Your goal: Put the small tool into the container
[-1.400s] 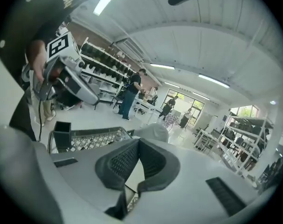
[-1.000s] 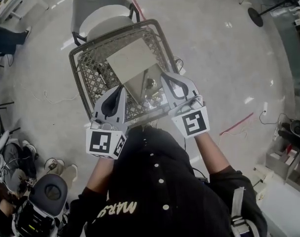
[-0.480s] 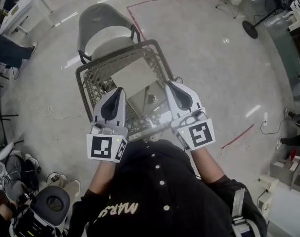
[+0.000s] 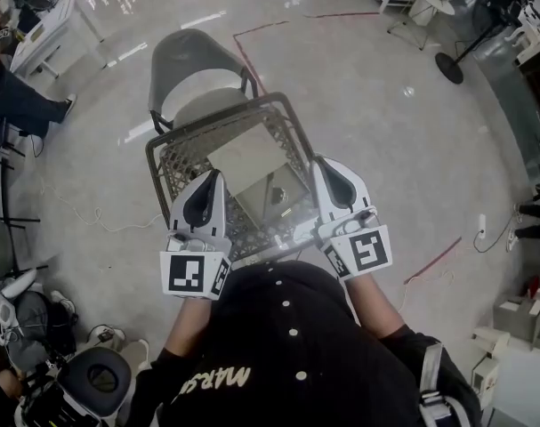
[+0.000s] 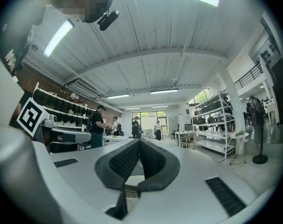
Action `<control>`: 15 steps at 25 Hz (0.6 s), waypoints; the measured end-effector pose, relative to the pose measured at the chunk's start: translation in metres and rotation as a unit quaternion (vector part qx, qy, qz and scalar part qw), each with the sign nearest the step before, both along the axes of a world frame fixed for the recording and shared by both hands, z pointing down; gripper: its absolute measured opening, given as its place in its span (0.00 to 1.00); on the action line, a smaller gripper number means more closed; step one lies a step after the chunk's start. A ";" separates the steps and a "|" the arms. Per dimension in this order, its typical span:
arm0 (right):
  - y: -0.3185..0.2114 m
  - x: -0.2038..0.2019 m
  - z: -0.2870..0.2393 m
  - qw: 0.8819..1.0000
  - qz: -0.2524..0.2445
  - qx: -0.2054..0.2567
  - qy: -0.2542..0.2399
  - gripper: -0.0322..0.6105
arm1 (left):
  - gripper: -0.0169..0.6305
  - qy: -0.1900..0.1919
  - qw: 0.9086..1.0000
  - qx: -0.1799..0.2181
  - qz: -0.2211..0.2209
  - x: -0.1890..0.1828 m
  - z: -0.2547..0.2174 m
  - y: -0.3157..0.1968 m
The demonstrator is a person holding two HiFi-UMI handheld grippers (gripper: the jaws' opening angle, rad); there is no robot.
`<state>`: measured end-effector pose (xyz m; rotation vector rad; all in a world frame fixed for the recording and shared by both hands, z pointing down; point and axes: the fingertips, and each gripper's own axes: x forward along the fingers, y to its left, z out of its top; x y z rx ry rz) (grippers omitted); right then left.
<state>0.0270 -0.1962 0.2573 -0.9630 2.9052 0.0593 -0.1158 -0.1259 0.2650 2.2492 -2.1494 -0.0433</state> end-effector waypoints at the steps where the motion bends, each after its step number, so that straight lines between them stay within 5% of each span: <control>1: -0.002 0.004 0.000 1.000 0.004 -0.001 -0.001 0.07 | 0.07 -0.001 1.000 -0.001 -0.003 -0.002 0.000 0.001; 15: -0.009 0.035 0.001 0.999 0.043 -0.009 -0.001 0.07 | 0.07 -0.002 0.999 -0.007 -0.037 -0.028 0.006 0.015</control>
